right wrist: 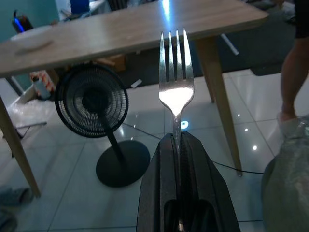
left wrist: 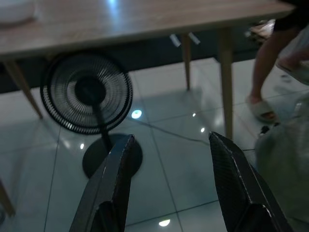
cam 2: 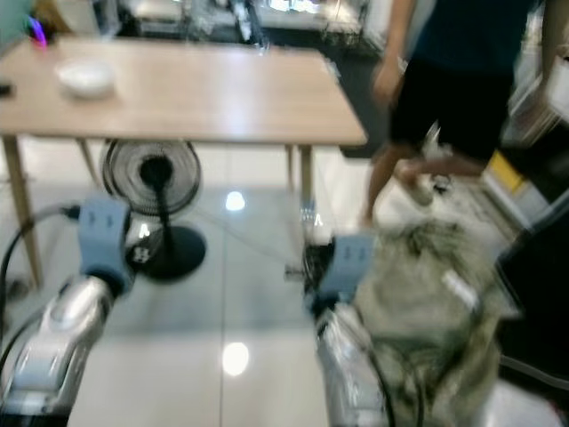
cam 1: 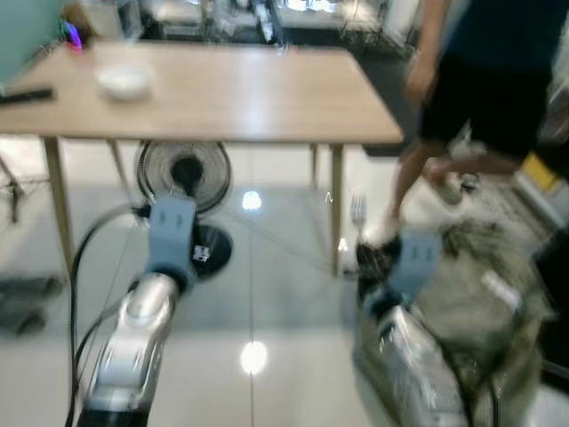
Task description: Setting the table
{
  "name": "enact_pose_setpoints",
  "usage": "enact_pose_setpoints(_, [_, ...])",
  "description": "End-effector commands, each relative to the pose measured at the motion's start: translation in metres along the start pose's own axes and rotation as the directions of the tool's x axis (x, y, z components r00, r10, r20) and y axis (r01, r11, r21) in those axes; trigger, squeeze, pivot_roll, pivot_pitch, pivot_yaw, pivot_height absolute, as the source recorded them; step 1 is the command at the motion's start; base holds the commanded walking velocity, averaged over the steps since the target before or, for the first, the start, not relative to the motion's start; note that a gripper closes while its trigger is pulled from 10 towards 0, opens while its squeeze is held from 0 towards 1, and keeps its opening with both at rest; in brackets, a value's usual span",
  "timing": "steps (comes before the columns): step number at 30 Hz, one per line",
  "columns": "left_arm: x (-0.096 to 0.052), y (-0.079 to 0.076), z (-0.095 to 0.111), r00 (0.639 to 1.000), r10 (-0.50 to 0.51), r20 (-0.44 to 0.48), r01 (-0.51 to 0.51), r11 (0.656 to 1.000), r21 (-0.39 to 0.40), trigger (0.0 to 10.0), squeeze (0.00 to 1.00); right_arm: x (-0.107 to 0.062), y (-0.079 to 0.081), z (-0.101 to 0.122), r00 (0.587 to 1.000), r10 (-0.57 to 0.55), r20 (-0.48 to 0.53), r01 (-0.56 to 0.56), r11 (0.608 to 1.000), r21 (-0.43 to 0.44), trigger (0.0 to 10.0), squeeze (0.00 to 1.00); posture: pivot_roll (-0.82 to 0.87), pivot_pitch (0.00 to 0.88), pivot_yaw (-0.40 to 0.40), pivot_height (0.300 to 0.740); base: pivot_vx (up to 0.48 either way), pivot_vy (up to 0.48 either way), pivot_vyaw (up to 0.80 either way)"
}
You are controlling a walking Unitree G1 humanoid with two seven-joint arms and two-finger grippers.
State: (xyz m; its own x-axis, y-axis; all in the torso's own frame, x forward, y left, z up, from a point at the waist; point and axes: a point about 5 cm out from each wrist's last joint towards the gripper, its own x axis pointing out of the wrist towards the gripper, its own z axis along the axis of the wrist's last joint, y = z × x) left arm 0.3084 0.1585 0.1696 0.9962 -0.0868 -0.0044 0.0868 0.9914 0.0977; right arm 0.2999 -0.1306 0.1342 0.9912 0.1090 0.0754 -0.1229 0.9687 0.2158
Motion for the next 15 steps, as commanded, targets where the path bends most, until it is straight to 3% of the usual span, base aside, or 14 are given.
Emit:
enact_pose_setpoints(1, [-0.0002, -0.0017, -0.0013, 1.0, -0.007, -0.005, 0.007, 1.0, -0.008, 10.0, 0.0, -0.0011, -0.0021, 0.0005, 1.0, -0.004, -0.001, 0.004, 1.0, -0.002, 10.0, 0.0, -0.04, 0.0, 0.035, 0.74, 0.0, 0.0, -0.8])
enact_pose_setpoints(2, [-0.0002, -0.0018, -0.0013, 1.0, -0.007, -0.005, 0.007, 1.0, -0.008, 10.0, 0.0, -0.0011, -0.0021, 0.0005, 1.0, -0.004, -0.001, 0.004, 1.0, -0.002, 10.0, 0.0, -0.04, 0.0, 0.035, 0.74, 0.0, 0.0, -0.8])
enact_pose_setpoints(15, [0.0001, -0.0041, -0.0028, 1.0, -0.016, -0.011, 0.016, 1.0, -0.01, 10.0, 0.0, -0.002, -0.0021, -0.0006, 1.0, -0.002, -0.007, 0.002, 1.0, 0.009, 10.0, 0.0, -0.04, 0.0, 0.035, 0.74, 0.0, 0.0, 0.0])
